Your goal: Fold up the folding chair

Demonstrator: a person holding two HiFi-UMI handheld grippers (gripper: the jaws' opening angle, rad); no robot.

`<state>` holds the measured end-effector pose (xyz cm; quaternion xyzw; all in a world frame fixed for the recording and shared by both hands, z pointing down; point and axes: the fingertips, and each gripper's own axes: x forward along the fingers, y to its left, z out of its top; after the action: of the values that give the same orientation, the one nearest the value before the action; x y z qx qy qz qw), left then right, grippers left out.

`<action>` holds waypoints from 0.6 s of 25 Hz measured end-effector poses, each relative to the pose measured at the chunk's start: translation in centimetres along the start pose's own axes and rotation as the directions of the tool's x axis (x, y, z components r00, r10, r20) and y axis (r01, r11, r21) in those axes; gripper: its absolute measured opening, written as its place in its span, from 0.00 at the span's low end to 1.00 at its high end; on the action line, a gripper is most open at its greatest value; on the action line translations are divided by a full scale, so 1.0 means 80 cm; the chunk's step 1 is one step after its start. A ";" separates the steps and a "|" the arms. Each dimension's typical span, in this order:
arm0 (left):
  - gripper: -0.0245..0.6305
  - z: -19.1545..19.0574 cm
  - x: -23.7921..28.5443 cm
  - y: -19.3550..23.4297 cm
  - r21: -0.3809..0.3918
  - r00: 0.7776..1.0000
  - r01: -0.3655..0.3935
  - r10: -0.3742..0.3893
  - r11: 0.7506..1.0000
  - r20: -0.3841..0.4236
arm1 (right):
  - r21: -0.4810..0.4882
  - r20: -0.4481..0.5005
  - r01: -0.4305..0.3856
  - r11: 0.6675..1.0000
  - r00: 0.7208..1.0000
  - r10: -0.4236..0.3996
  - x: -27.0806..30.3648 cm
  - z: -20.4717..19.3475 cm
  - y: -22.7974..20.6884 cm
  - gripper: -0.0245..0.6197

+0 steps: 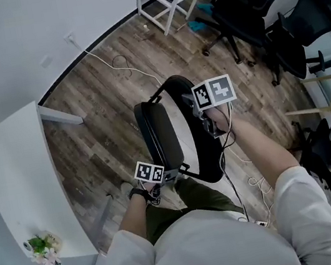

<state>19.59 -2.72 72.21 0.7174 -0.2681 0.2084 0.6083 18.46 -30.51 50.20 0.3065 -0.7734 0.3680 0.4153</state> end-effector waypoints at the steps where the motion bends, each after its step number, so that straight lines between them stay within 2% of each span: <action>1: 0.69 0.002 0.005 -0.009 0.036 1.000 -0.002 0.003 0.999 -0.021 | 0.001 -0.002 -0.001 1.000 1.000 0.001 -0.001 0.000 0.003 0.20; 4: 0.69 0.007 0.021 -0.034 0.144 0.996 0.000 0.012 0.990 -0.086 | 0.001 -0.006 0.000 1.000 1.000 0.000 -0.004 0.001 0.012 0.19; 6: 0.69 0.010 0.030 -0.047 0.228 0.990 0.001 0.031 0.974 -0.136 | -0.001 -0.005 0.002 1.000 1.000 -0.002 -0.006 0.003 0.017 0.19; 11: 0.69 0.010 0.048 -0.068 0.386 0.966 0.031 0.071 0.922 -0.248 | -0.010 -0.008 0.019 1.000 1.000 -0.019 -0.009 0.002 0.022 0.19; 15: 0.69 0.010 0.057 -0.079 0.499 0.940 0.072 0.108 0.864 -0.322 | -0.011 -0.011 0.028 1.000 1.000 -0.028 -0.012 0.003 0.019 0.19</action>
<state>27.07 -3.38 70.12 0.8015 -0.1023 0.3975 0.4348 17.63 -29.70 48.79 0.3131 -0.7687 0.3597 0.4263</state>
